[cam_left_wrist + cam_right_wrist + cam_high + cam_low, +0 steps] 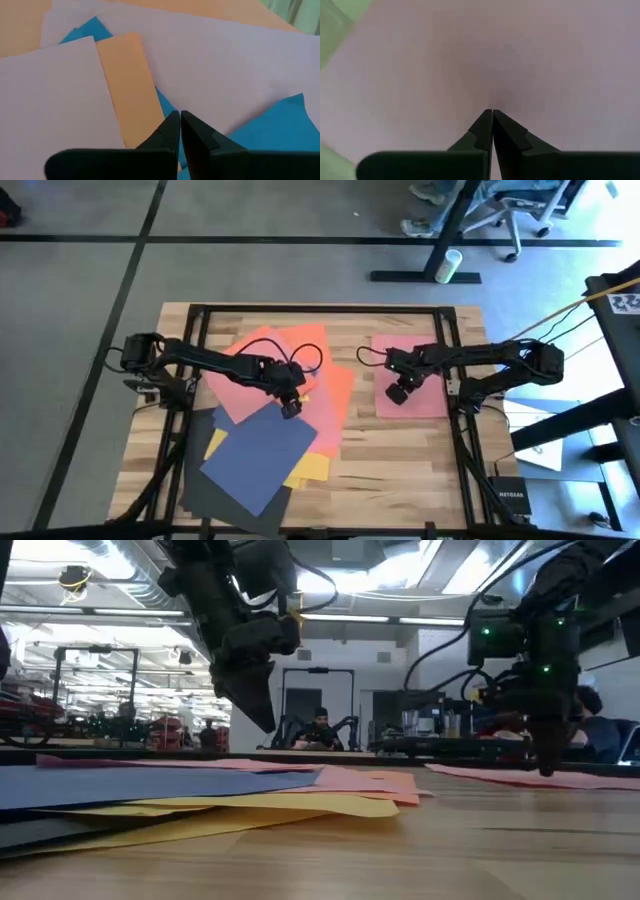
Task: Organize paper
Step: Put the pink paper to the top right of the table
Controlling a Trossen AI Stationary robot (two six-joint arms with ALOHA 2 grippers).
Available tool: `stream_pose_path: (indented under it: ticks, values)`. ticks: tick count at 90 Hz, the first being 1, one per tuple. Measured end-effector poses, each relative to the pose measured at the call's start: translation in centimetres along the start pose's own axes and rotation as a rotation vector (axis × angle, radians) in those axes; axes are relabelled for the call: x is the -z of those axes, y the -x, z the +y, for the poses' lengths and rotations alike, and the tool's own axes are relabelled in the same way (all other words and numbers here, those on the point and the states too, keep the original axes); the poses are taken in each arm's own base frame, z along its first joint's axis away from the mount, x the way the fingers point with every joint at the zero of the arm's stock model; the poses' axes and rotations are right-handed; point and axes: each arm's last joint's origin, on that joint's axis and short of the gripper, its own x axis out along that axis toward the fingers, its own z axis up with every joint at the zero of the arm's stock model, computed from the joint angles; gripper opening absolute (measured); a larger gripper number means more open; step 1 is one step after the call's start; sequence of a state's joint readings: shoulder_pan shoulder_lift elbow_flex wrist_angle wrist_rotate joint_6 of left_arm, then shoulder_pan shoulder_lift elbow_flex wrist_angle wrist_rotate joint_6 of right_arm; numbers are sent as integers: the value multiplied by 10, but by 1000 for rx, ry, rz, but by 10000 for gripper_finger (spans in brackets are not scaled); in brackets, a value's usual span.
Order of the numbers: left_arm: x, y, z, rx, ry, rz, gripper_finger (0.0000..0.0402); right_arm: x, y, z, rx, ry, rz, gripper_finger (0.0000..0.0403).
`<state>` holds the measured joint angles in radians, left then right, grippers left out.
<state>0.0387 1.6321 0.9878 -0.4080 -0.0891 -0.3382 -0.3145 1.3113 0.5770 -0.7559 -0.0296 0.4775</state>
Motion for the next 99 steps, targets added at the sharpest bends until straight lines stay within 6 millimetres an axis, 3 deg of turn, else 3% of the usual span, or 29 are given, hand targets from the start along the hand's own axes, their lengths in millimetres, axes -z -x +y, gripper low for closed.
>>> stream_pose_path:
  ticks: [31,71,99]
  values:
    - [0,0,0,0,0,0,0,5,-7,-5,65,-19,-4,0]
    - [0,0,0,0,0,-1,0,2,-8,-9,216,-40,-100,0]
    - [0,0,0,0,0,-1,0,-5,-7,-12,223,-73,-162,0]
